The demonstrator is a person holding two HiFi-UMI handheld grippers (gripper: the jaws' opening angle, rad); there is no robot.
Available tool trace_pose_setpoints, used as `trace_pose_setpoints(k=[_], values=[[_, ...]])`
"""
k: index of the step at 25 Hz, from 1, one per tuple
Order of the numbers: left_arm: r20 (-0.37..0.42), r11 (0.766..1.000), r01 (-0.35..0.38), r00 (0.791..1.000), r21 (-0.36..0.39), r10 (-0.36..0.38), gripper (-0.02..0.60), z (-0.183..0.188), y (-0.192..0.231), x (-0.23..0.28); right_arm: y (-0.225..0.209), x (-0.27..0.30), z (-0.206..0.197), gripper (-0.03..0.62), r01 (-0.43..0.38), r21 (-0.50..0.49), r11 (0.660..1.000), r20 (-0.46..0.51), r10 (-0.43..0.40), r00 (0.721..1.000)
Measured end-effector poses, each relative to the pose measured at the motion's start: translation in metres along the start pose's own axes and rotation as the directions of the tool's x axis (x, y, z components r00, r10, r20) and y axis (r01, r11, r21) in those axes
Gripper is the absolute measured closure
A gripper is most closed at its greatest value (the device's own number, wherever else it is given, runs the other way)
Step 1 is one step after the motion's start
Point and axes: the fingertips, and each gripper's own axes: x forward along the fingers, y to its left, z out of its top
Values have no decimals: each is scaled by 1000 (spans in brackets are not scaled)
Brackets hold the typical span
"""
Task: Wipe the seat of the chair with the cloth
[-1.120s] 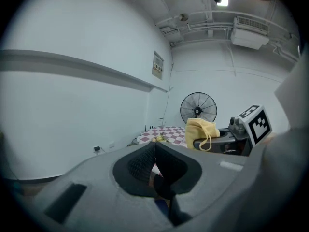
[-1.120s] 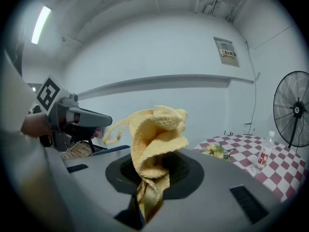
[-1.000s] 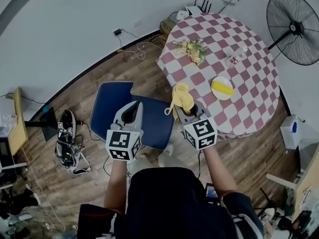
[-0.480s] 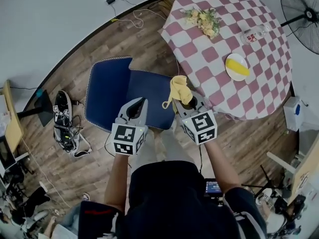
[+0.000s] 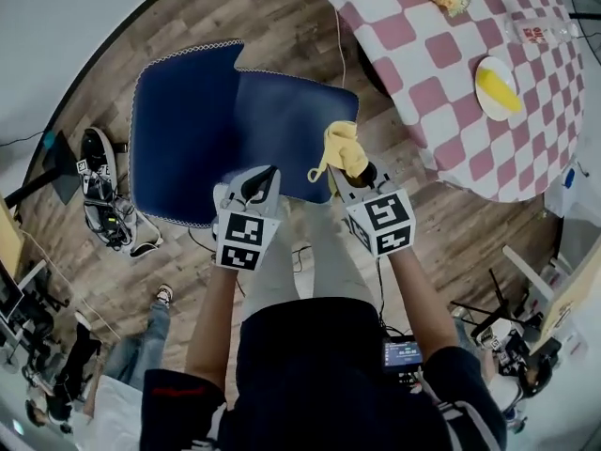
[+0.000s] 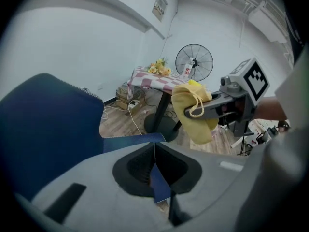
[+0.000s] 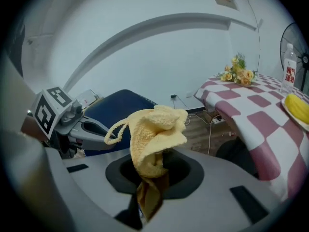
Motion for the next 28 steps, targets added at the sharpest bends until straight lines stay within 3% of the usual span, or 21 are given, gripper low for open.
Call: trace_pose_setpoints(k=[4, 11, 21, 28], values=[[-86, 998, -15, 996, 55, 20, 563, -48, 10, 30, 5, 31, -36, 522, -15, 28, 1000, -39, 16, 999], [-206, 1000, -26, 978, -3, 25, 563, -124, 27, 67, 15, 66, -104, 522, -39, 52, 998, -147, 46, 988], [-281, 998, -32, 960, -49, 17, 557, -216, 45, 124, 9, 110, -187, 522, -27, 48, 998, -238, 38, 971], [-297, 997, -6, 955, -72, -16, 384, -248, 48, 165, -7, 133, -229, 522, 0, 48, 999, -272, 13, 962]])
